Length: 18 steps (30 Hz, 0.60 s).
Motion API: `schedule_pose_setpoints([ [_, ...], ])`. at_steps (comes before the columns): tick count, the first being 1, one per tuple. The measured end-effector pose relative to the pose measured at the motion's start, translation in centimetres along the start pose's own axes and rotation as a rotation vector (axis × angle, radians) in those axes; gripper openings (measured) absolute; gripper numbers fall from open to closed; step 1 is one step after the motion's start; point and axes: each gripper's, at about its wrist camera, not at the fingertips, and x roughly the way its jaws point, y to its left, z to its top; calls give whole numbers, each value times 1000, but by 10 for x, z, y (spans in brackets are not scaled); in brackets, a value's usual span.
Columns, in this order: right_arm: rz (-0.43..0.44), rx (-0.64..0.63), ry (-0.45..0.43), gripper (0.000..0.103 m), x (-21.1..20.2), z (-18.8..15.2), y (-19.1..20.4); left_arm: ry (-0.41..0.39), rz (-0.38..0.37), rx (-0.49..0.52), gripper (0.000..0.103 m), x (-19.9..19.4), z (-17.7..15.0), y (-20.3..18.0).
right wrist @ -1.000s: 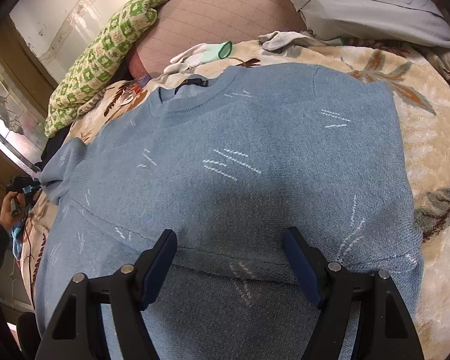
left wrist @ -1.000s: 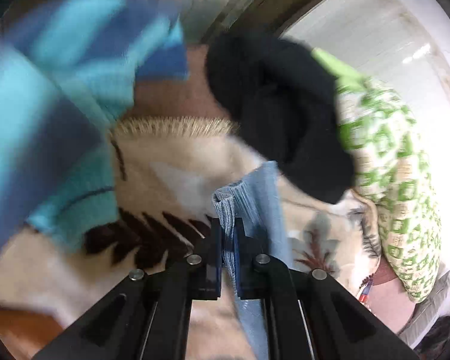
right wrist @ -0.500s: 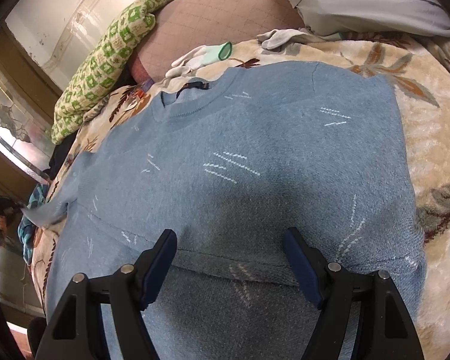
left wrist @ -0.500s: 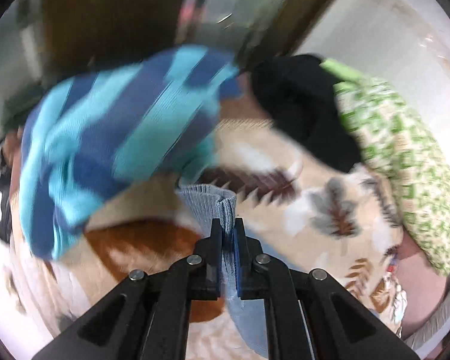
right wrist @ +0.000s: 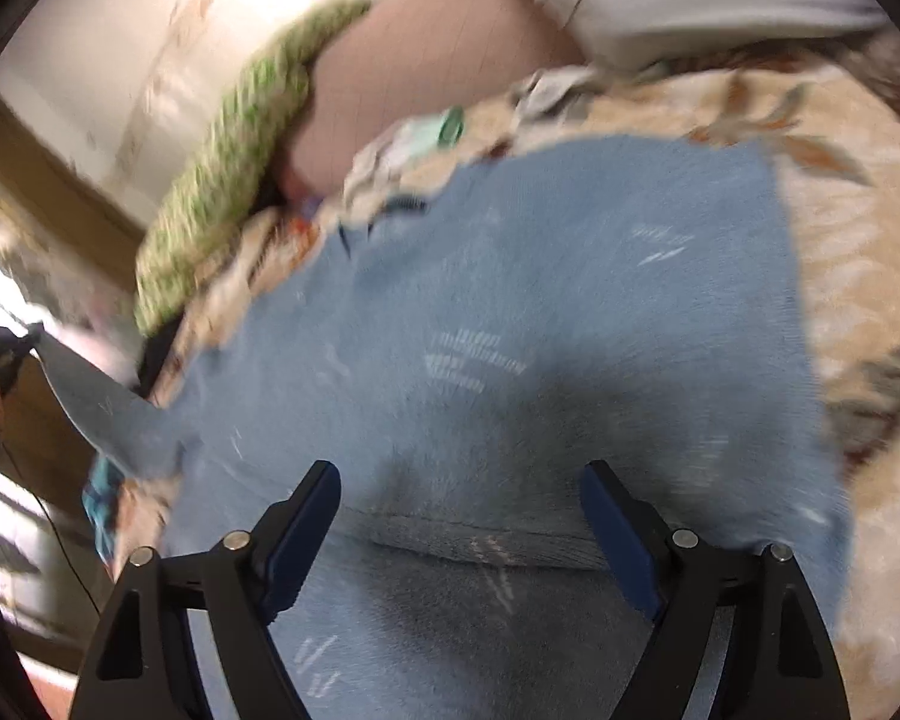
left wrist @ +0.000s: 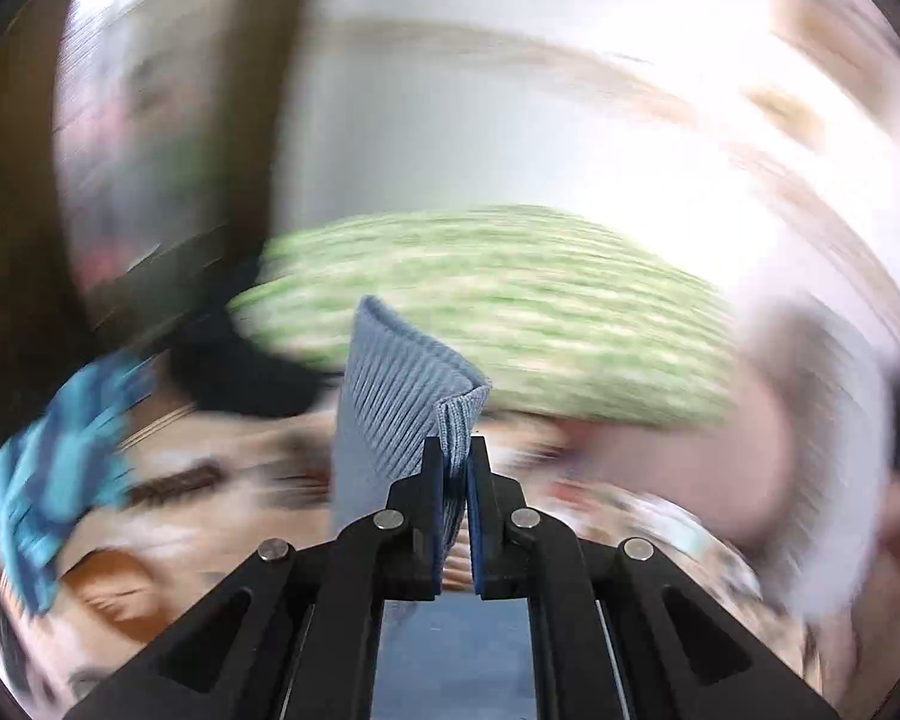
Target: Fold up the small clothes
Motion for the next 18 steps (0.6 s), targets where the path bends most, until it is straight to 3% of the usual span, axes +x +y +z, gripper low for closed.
schedule_pose_setpoints([
  [3,17,56,-102,85,-39,-5,-13,15,-168,173,6,-16,-35,-126],
  [6,21,102,-221,85,-91,-15,-33,72,-294,297,6,-17,-85,-223],
  [11,-6,260,-420,85,-167,-34,-82,220,-409,444,6,23,-208,-351],
  [14,-24,348,-472,85,-186,-41,-113,337,-417,489,6,66,-278,-391],
  [17,-11,415,-454,85,-187,-44,-135,578,-397,544,8,111,-358,-405],
  [18,-15,424,-446,85,-185,-44,-138,640,-382,539,20,120,-375,-402],
])
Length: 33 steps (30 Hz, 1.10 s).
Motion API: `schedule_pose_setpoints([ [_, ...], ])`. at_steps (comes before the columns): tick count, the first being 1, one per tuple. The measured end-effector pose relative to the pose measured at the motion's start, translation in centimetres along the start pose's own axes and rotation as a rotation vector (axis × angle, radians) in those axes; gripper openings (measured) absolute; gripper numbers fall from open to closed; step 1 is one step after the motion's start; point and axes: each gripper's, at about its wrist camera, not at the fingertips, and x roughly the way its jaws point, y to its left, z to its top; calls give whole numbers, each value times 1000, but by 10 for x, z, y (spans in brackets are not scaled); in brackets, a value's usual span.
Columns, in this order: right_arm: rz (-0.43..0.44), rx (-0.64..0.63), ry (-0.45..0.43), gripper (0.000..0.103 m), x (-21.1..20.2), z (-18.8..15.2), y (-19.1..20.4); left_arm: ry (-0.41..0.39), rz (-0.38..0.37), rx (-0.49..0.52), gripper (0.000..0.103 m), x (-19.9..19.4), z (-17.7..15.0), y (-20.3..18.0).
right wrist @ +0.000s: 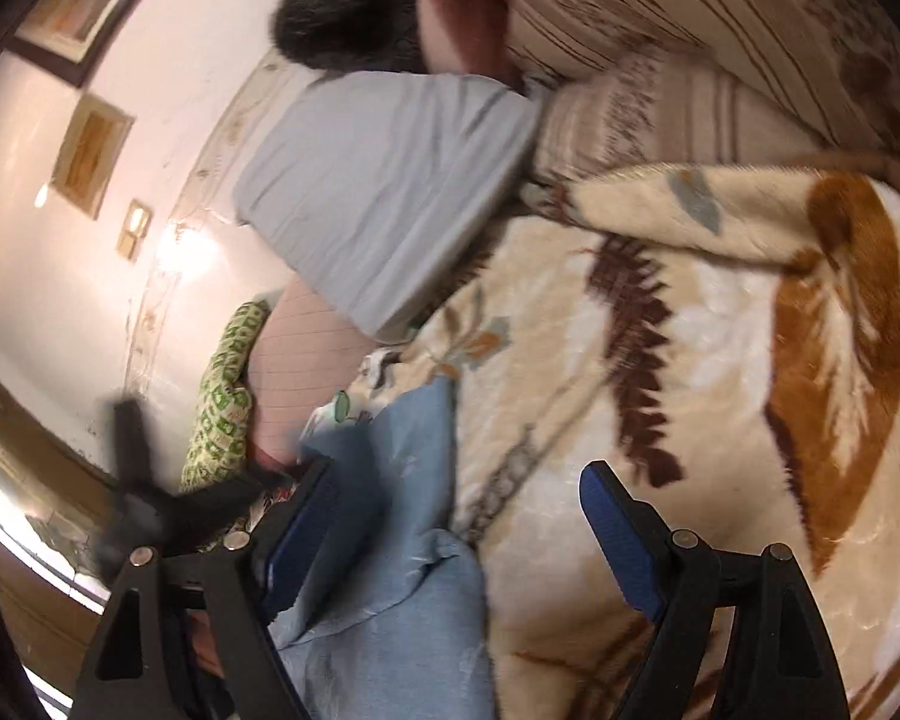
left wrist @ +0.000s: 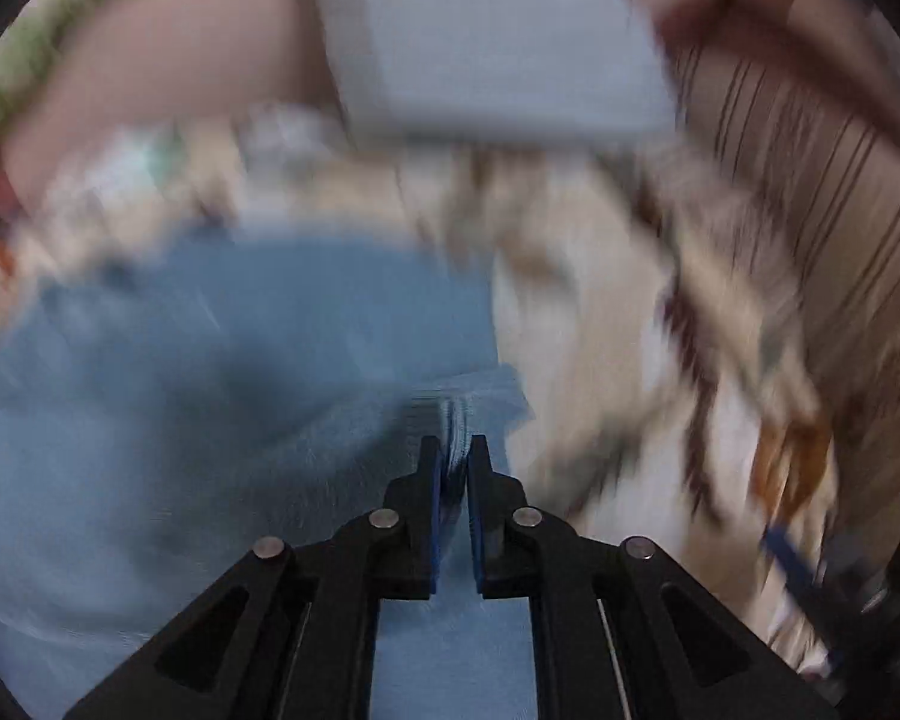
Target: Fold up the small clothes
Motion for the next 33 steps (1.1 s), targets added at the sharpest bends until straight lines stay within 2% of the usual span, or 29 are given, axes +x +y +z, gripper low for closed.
schedule_pose_setpoints([
  [1,-6,9,11,85,3,0,-2,4,-8,-2,33,2,-6,2],
  [2,-3,16,31,85,6,-1,-5,0,-19,1,52,-2,-9,4],
  [4,7,24,68,85,13,-4,-7,-59,-92,-21,54,-36,-11,16],
  [5,9,22,82,85,16,-6,-5,-107,-151,-30,61,-64,-12,28],
  [7,33,19,115,85,23,-10,-2,-195,-161,-39,65,-111,-16,58],
  [8,54,27,138,86,28,-13,0,-274,-143,-66,69,-145,-24,85],
  [9,75,32,165,86,33,-17,4,-315,-127,-92,78,-159,-29,102],
  [10,94,38,188,86,37,-21,9,-370,-64,-143,81,-178,-39,132],
  [11,119,47,213,86,41,-26,15,-407,39,-210,83,-190,-50,169],
  [12,157,53,247,86,49,-31,24,-414,90,-247,83,-194,-59,191],
  [14,192,43,303,86,67,-38,46,-360,200,-405,82,-185,-83,264],
  [15,193,38,308,86,75,-39,57,-328,205,-467,82,-177,-90,286],
  [16,192,52,309,86,85,-38,65,-273,170,-550,82,-162,-103,316],
  [17,166,77,310,86,98,-36,71,-249,146,-580,81,-155,-111,329],
  [18,127,100,314,86,107,-35,73,-232,131,-606,81,-146,-116,340],
  [20,63,120,328,86,129,-31,79,-211,123,-573,81,-129,-120,347],
  [22,-18,79,355,84,146,-31,85,-150,154,-554,81,-110,-119,349],
  [23,-107,79,407,71,161,-34,82,-120,157,-563,81,-102,-121,352],
  [24,-163,103,442,58,170,-35,76,-125,166,-560,81,-98,-122,351],
  [25,-227,123,472,30,177,-37,69,-136,178,-546,81,-99,-121,349],
  [26,-281,116,486,17,181,-37,66,-129,182,-535,81,-101,-123,348],
  [29,-333,-7,477,11,180,-33,85,-125,170,-527,81,-98,-122,352],
  [31,-329,-139,397,11,168,-25,118,-144,160,-531,81,-99,-124,356],
  [32,-308,-248,312,10,155,-20,143,-150,156,-534,81,-99,-126,361],
  [33,-322,-306,262,10,148,-19,154,-159,148,-538,81,-105,-130,367],
])
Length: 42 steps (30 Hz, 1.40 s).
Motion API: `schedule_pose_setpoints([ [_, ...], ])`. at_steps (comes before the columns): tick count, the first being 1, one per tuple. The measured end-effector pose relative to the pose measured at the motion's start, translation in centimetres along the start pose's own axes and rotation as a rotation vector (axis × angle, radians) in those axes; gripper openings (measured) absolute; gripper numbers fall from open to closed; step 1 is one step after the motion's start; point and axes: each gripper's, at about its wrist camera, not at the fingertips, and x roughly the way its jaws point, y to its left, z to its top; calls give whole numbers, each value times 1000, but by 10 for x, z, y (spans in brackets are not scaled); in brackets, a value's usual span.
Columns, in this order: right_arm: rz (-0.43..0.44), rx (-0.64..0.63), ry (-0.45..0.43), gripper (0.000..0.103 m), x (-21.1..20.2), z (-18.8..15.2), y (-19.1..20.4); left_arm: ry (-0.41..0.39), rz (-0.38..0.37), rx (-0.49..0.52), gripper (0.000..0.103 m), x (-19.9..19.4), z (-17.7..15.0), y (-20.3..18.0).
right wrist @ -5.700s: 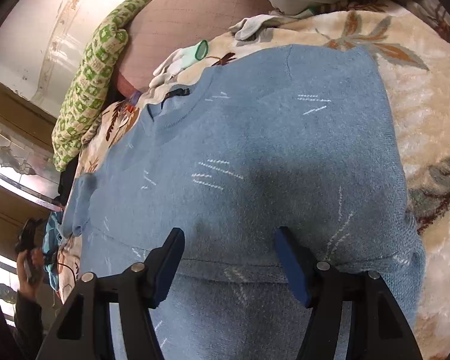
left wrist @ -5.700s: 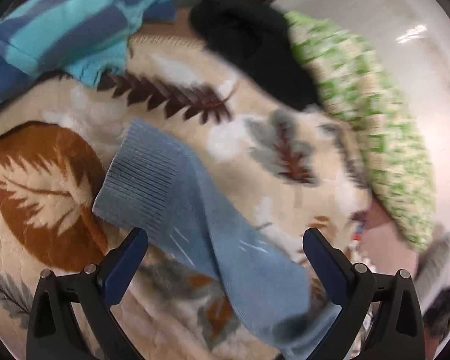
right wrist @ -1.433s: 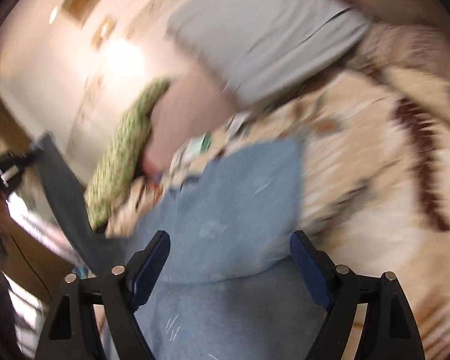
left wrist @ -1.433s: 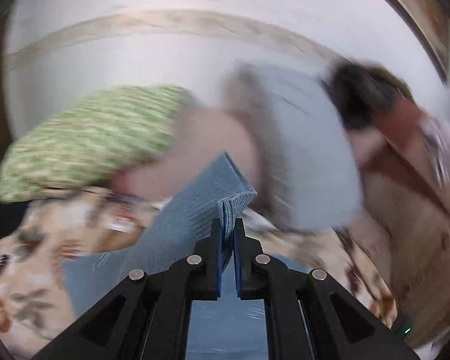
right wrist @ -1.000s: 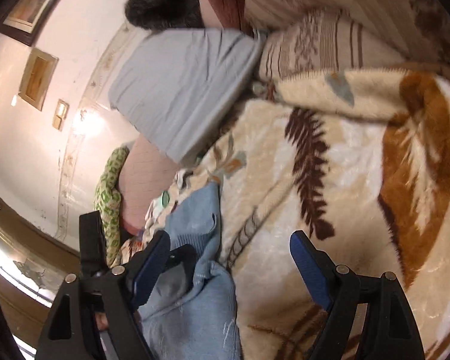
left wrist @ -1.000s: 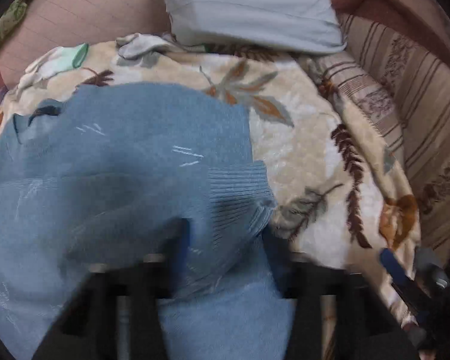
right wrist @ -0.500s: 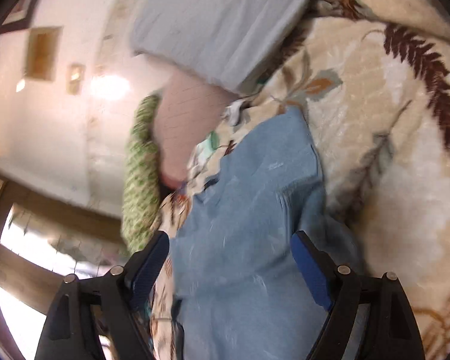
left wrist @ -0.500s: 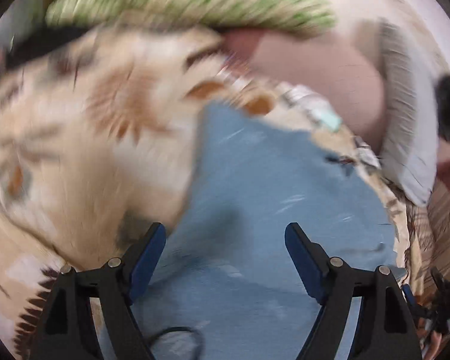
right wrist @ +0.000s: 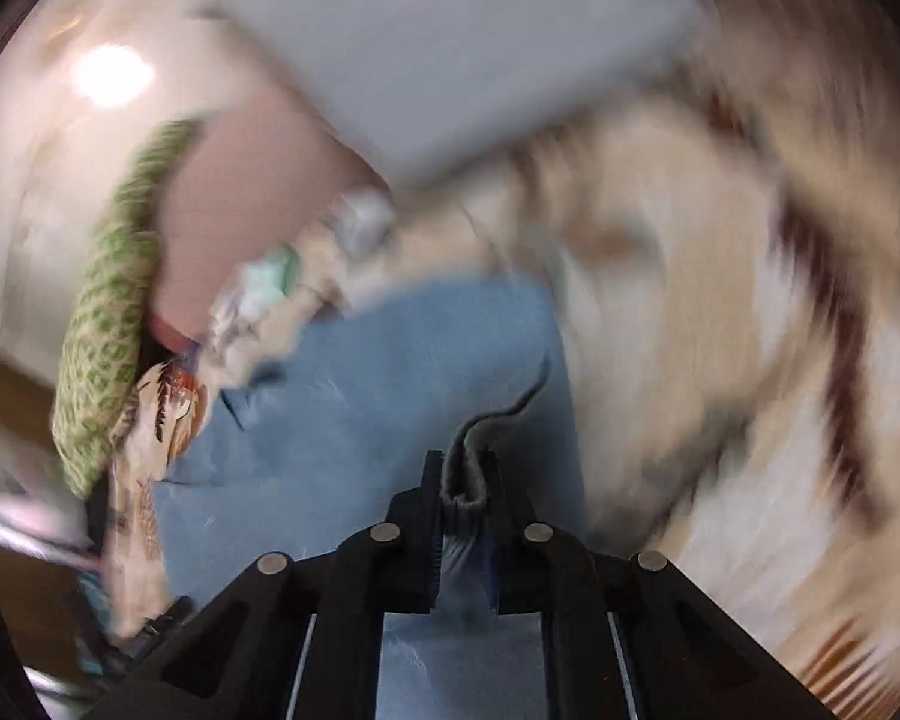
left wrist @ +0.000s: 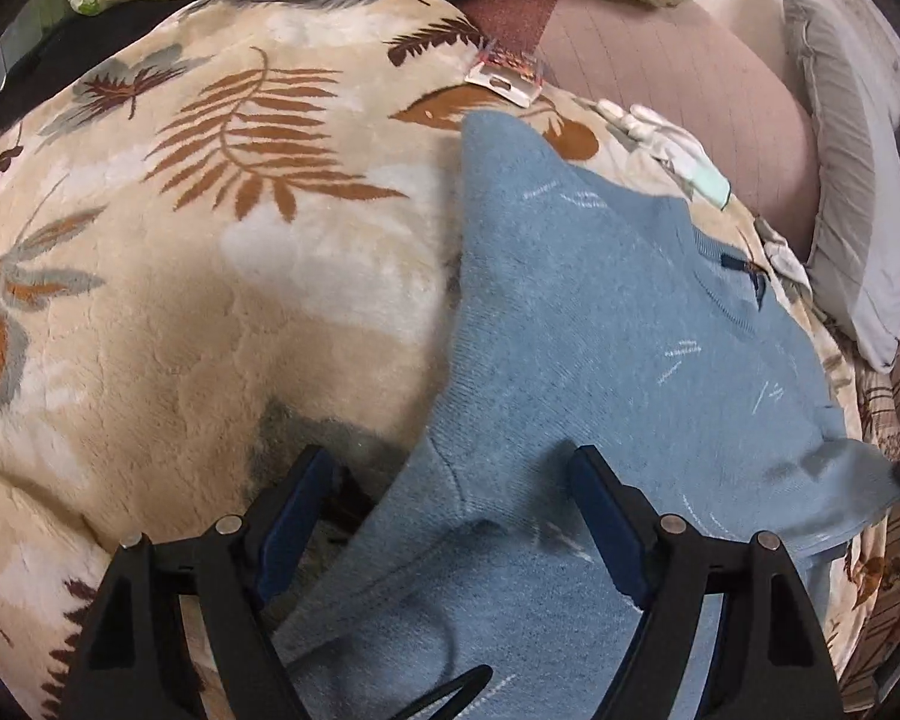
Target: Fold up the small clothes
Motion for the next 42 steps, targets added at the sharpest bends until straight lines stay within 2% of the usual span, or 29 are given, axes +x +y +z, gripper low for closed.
schedule_pose_setpoints([
  [1,-29,-44,-64,10,-10,-1,4,-5,-7,-5,81,-1,0,5],
  [2,-43,-45,-56,10,-7,-2,0,-7,-9,-5,81,-2,-2,8],
  [4,-99,16,115,15,32,-14,-29,-6,-4,0,82,-1,-2,8],
  [5,-143,63,204,25,51,-24,-47,0,-11,-5,81,-4,-2,10],
  [6,-125,77,152,33,47,-32,-57,-4,-23,-18,81,-5,-1,11],
  [7,-142,71,116,60,39,-32,-56,-34,-46,-40,81,-17,-1,16],
  [8,-178,74,99,83,31,-30,-55,-71,-60,-49,81,-29,1,17],
  [10,-175,50,12,83,7,-18,-42,-167,-108,-39,81,-58,5,12],
  [12,-104,-15,-35,83,-8,-3,-15,-219,-147,-7,81,-70,6,0],
  [13,-8,-73,-4,82,-6,3,9,-214,-162,25,81,-70,6,-10],
  [15,94,-196,90,82,9,6,53,-181,-148,92,82,-53,3,-26],
  [17,148,-355,177,78,38,3,108,-109,-56,122,81,-24,-2,-30],
  [18,138,-436,213,73,53,-2,130,-61,-21,103,81,-9,-5,-22],
  [19,101,-514,247,64,71,-8,151,-30,4,78,81,2,-9,-12],
  [20,87,-571,281,59,86,-14,165,-34,-2,70,81,6,-11,-7],
  [21,68,-624,308,56,99,-19,177,-73,-18,86,82,4,-14,-5],
  [22,28,-697,331,55,113,-24,186,-84,-3,114,82,2,-15,-8],
  [24,-49,-816,363,55,134,-40,189,-84,-4,95,81,0,-13,-8],
  [26,-63,-874,419,54,151,-48,190,-86,-7,74,81,0,-11,-6],
  [27,-56,-879,424,52,151,-47,189,-87,-5,72,81,-1,-13,-7],
  [29,-59,-892,439,26,150,-43,193,-88,2,73,81,-3,-15,-9],
  [31,-109,-965,412,6,148,-43,205,-90,-6,57,81,-4,-16,-7],
  [33,-196,-1067,307,4,139,-49,221,-93,-16,28,81,-6,-18,-2],
  [35,-240,-1064,195,1,134,-44,228,-98,-19,8,81,-5,-17,-1],
  [38,-266,-964,219,3,159,-40,211,-110,-13,-16,81,-7,-19,3],
  [40,-263,-918,202,4,157,-34,203,-111,-31,-69,81,-7,-19,12],
  [42,-216,-825,180,4,144,-22,205,-105,-53,-125,80,-7,-16,22],
])
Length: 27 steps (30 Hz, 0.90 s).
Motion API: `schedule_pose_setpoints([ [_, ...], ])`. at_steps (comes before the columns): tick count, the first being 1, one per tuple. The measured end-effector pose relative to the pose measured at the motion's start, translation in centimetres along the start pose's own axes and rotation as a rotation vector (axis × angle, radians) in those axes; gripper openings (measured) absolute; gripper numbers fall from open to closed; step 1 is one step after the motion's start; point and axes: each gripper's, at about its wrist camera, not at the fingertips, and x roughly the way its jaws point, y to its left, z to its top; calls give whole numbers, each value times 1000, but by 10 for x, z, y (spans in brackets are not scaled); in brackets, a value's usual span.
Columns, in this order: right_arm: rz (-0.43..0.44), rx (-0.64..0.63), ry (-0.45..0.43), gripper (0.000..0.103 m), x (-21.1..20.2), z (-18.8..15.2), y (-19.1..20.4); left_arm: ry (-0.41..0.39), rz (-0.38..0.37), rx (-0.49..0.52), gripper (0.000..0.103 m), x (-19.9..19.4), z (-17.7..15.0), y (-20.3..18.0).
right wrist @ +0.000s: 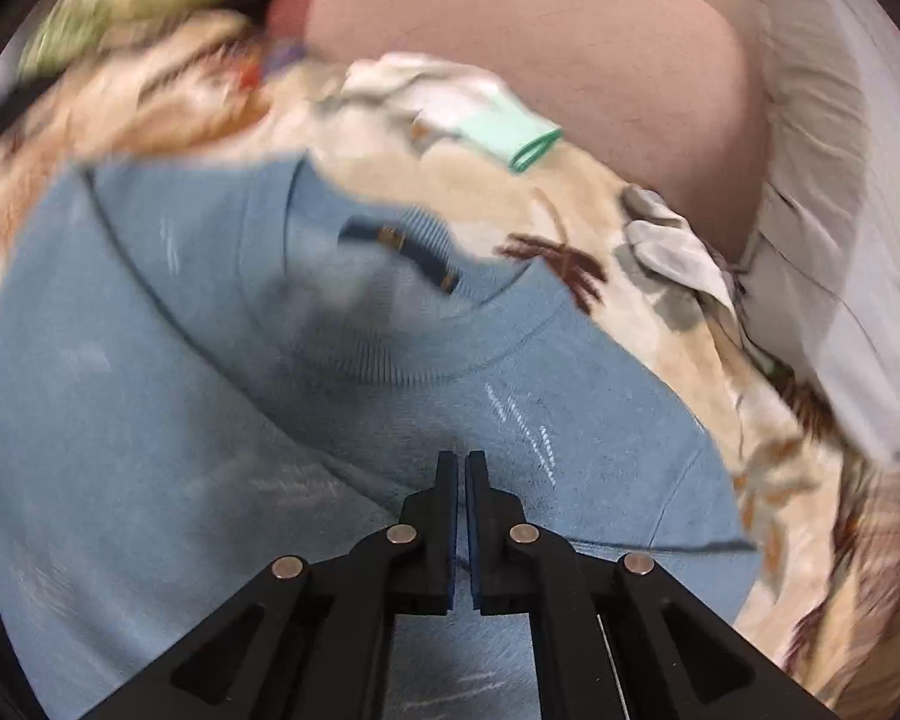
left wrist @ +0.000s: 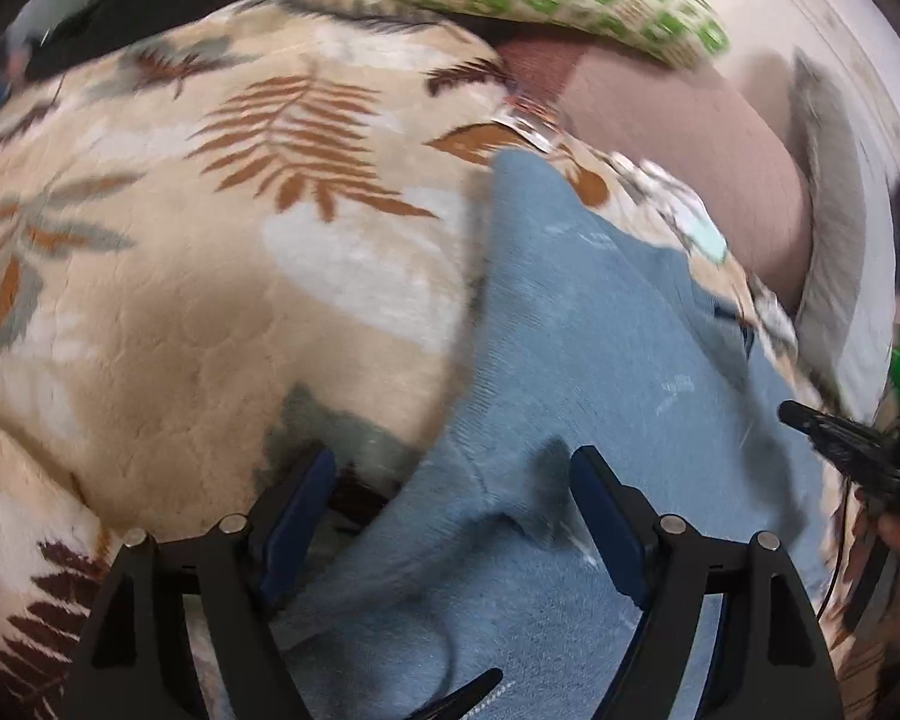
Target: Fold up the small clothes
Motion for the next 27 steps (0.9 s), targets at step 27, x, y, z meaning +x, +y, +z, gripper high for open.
schedule_pose_setpoints([
  [27,1037,568,134,10,86,85,132,-153,4,-290,78,-60,14,52],
])
